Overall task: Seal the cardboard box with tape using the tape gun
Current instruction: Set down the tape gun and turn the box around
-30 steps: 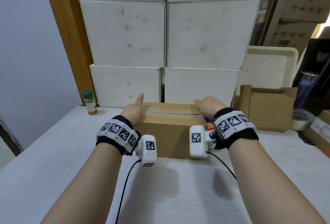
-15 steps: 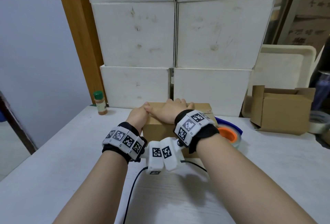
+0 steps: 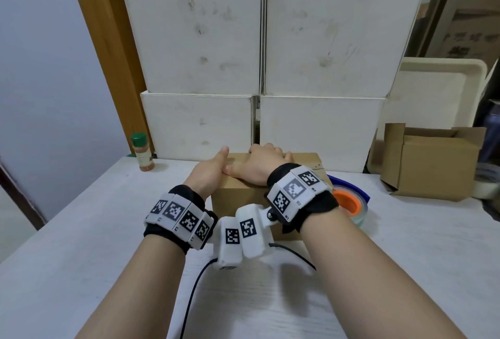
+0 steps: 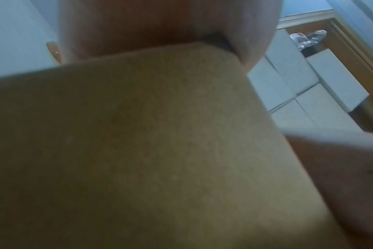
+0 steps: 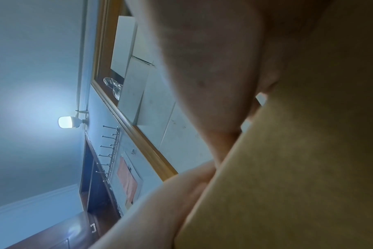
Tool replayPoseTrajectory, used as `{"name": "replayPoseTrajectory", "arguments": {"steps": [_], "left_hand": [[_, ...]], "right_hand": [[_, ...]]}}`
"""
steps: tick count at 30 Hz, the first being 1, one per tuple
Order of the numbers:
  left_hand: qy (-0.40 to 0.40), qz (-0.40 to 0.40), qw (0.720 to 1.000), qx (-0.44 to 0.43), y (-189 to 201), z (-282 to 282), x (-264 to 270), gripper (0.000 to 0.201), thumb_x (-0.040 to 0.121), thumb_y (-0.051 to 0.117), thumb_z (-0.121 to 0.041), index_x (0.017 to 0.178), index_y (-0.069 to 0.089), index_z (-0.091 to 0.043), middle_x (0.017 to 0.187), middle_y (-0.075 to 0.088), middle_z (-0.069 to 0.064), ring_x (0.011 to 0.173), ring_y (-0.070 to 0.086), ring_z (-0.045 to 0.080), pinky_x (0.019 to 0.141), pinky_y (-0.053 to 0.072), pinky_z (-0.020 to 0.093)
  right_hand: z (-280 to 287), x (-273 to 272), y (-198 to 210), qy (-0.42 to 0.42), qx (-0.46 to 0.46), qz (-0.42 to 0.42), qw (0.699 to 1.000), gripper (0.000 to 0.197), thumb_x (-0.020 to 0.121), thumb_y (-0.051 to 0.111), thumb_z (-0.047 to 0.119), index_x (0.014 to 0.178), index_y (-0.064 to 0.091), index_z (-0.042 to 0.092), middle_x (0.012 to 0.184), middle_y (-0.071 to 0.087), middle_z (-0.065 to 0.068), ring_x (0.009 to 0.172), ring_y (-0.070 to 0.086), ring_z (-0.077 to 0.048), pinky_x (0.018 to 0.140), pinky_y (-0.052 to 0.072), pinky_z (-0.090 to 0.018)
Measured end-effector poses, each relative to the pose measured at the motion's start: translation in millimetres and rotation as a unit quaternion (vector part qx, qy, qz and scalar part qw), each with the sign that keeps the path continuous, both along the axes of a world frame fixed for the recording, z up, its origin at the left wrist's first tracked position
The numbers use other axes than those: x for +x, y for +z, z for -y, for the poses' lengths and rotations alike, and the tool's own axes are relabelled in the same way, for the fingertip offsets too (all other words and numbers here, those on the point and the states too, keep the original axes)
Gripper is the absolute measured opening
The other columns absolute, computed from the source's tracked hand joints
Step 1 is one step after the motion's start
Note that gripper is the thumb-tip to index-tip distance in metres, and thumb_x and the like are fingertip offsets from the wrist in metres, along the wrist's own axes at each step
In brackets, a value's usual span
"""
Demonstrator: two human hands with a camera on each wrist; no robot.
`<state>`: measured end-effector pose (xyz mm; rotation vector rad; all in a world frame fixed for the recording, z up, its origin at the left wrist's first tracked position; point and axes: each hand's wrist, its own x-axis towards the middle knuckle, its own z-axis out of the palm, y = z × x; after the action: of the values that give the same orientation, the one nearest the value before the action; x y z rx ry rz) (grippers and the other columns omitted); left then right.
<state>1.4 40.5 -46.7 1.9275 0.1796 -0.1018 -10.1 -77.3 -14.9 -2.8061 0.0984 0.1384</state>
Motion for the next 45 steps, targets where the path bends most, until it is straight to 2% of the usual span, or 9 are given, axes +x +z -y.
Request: {"name": "replayPoseTrajectory", "arguments": {"steps": [3, 10, 18, 21, 27, 31, 35, 42, 45], "left_hand": [[-0.023, 0.001, 0.997, 0.071, 6.6, 1.9, -2.6, 0.066, 0.095, 0.034, -0.056, 0.131, 0.052, -0.005, 0.137, 0.052, 0.015, 0.124, 0.049, 0.029, 0.108, 0.034, 0.036], [-0.057, 0.000, 0.990, 0.127, 9.4, 3.7, -1.9, 0.062, 0.096, 0.032, -0.054, 0.130, 0.053, -0.006, 0.136, 0.051, 0.016, 0.123, 0.048, 0.029, 0.101, 0.033, 0.034], [-0.041, -0.004, 0.993, 0.109, 4.6, 2.6, 4.3, 0.057, 0.096, 0.036, -0.048, 0.125, 0.056, -0.004, 0.129, 0.056, 0.016, 0.109, 0.052, 0.027, 0.094, 0.036, 0.033], [-0.038, -0.017, 0.993, 0.108, 4.5, 1.6, 6.3, 0.058, 0.095, 0.036, -0.049, 0.126, 0.055, -0.003, 0.128, 0.056, 0.016, 0.114, 0.053, 0.028, 0.100, 0.037, 0.035], [-0.041, -0.019, 0.992, 0.115, 2.5, 1.2, 10.1, 0.059, 0.095, 0.035, -0.048, 0.127, 0.054, -0.004, 0.130, 0.055, 0.016, 0.116, 0.052, 0.028, 0.098, 0.036, 0.035], [-0.044, -0.014, 0.992, 0.121, 1.1, 1.3, 12.5, 0.058, 0.096, 0.034, -0.047, 0.130, 0.052, -0.004, 0.131, 0.054, 0.016, 0.105, 0.050, 0.024, 0.089, 0.033, 0.030], [-0.038, -0.013, 0.991, 0.130, 0.4, 1.7, 14.6, 0.059, 0.097, 0.033, -0.046, 0.133, 0.049, -0.003, 0.135, 0.051, 0.017, 0.120, 0.049, 0.029, 0.095, 0.033, 0.032], [-0.041, -0.010, 0.990, 0.138, -0.7, 0.7, 13.7, 0.060, 0.098, 0.032, -0.046, 0.133, 0.049, 0.000, 0.134, 0.052, 0.019, 0.122, 0.049, 0.031, 0.105, 0.034, 0.037], [-0.042, -0.008, 0.988, 0.145, 1.1, 0.1, 12.6, 0.060, 0.098, 0.031, -0.047, 0.133, 0.049, -0.001, 0.136, 0.051, 0.020, 0.123, 0.048, 0.031, 0.106, 0.033, 0.037]], "right_hand": [[1.6, 2.0, -1.4, 0.003, 0.003, 0.004, 1.000, 0.080, 0.076, 0.048, 0.071, 0.137, 0.044, 0.018, 0.143, 0.039, -0.010, 0.135, 0.031, -0.030, 0.113, 0.018, -0.048], [2.7, 2.5, -4.5, 0.002, 0.006, 0.016, 1.000, 0.079, 0.077, 0.050, 0.069, 0.137, 0.043, 0.019, 0.142, 0.040, -0.010, 0.134, 0.032, -0.029, 0.114, 0.017, -0.048], [1.6, 3.9, -5.2, 0.002, -0.001, 0.016, 1.000, 0.077, 0.078, 0.048, 0.070, 0.135, 0.044, 0.018, 0.140, 0.041, -0.010, 0.133, 0.032, -0.029, 0.113, 0.016, -0.048], [0.9, 4.6, -6.4, -0.001, -0.005, 0.013, 1.000, 0.078, 0.079, 0.046, 0.071, 0.135, 0.042, 0.017, 0.140, 0.040, -0.011, 0.134, 0.031, -0.029, 0.114, 0.015, -0.049], [0.9, 3.9, -7.7, -0.001, 0.000, 0.020, 1.000, 0.079, 0.079, 0.046, 0.072, 0.136, 0.041, 0.017, 0.142, 0.039, -0.010, 0.136, 0.029, -0.029, 0.115, 0.013, -0.049], [1.4, 3.8, -7.6, 0.000, 0.008, 0.026, 1.000, 0.078, 0.080, 0.047, 0.070, 0.136, 0.042, 0.017, 0.142, 0.039, -0.010, 0.136, 0.028, -0.029, 0.116, 0.010, -0.050], [1.1, 1.8, -10.5, 0.000, 0.007, 0.034, 0.999, 0.075, 0.083, 0.044, 0.067, 0.138, 0.040, 0.016, 0.144, 0.038, -0.011, 0.138, 0.026, -0.029, 0.117, 0.006, -0.051], [1.3, -0.7, -12.0, 0.000, -0.001, 0.044, 0.999, 0.077, 0.082, 0.043, 0.068, 0.139, 0.040, 0.017, 0.146, 0.037, -0.011, 0.139, 0.025, -0.028, 0.117, 0.006, -0.050], [9.0, -2.7, -10.1, -0.027, -0.035, 0.042, 0.998, 0.094, 0.070, 0.042, 0.081, 0.141, 0.039, 0.019, 0.151, 0.030, -0.013, 0.144, 0.012, -0.030, 0.116, 0.007, -0.052]]}}
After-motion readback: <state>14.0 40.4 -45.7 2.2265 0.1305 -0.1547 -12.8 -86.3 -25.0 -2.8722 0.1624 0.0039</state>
